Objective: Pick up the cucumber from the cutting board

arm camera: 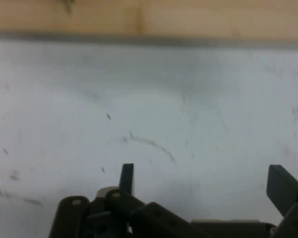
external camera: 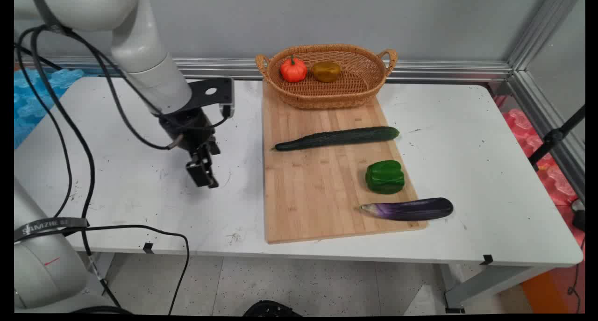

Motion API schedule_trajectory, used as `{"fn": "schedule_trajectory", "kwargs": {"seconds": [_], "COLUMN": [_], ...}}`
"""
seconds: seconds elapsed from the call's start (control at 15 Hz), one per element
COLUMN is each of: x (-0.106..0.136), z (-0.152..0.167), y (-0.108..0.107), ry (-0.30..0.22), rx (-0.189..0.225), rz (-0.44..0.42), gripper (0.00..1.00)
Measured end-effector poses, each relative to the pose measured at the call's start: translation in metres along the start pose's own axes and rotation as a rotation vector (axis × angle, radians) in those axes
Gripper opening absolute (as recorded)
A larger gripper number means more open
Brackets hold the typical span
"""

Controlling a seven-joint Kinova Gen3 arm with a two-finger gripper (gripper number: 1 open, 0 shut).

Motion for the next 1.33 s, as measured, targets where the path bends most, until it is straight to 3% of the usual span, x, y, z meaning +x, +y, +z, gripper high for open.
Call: {"fn": "schedule_trajectory", "kwargs": {"seconds": [0.6,1.33], "x": [0.073,0.127], "z": [0.001,0.041], "y": [-0.041,-0.085], "ry": [0.18,0.343], "rx": [0.06,0.068], "rz": [-0.021,0.016], "gripper": [1.0,1.0]}}
